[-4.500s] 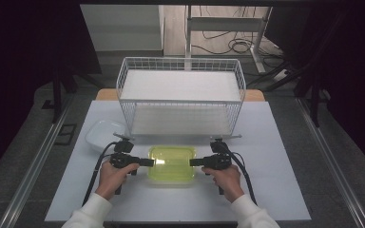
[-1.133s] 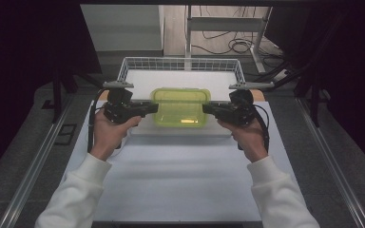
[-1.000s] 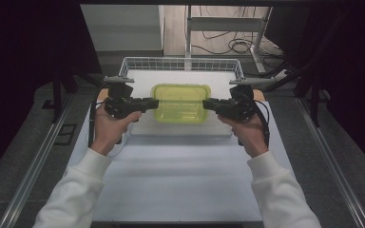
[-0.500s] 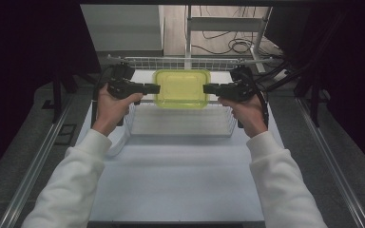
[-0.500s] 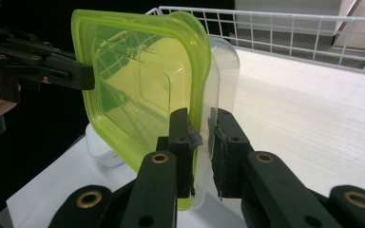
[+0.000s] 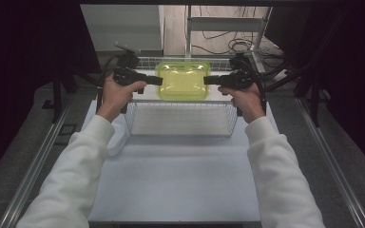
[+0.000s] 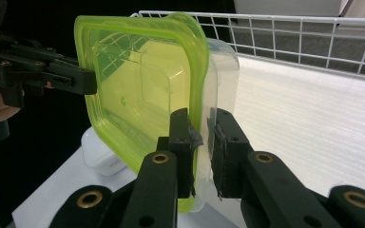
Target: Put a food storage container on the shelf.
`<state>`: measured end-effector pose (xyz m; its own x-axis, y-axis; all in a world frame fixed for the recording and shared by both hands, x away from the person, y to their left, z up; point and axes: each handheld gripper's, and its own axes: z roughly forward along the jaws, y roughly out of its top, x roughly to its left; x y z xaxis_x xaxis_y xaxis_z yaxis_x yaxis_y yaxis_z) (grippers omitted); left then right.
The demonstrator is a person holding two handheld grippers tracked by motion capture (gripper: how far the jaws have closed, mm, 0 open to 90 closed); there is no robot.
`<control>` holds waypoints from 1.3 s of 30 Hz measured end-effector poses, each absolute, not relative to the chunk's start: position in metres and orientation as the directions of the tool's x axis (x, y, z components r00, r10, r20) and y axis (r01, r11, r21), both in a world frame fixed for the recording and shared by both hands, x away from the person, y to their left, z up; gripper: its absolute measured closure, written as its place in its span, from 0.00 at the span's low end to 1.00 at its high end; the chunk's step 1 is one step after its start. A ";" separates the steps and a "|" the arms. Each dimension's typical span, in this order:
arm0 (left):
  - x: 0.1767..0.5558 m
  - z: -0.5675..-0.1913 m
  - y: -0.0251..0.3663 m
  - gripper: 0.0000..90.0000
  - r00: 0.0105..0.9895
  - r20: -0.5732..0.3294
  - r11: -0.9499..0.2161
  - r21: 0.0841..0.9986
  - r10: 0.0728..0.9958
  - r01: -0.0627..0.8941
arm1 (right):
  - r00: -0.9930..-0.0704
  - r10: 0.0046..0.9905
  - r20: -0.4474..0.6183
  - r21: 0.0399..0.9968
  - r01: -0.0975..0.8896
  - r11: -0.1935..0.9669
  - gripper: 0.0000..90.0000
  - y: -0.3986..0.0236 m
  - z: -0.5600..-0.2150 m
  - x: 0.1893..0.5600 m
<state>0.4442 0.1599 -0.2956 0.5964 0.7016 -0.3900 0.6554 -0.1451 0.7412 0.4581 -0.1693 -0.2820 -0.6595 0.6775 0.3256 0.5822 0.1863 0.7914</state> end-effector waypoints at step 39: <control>0.524 -0.340 0.178 0.83 0.354 -0.769 0.141 0.493 0.532 0.858 | -0.397 0.649 0.648 0.582 0.809 -0.086 0.81 -0.172 -0.323 0.536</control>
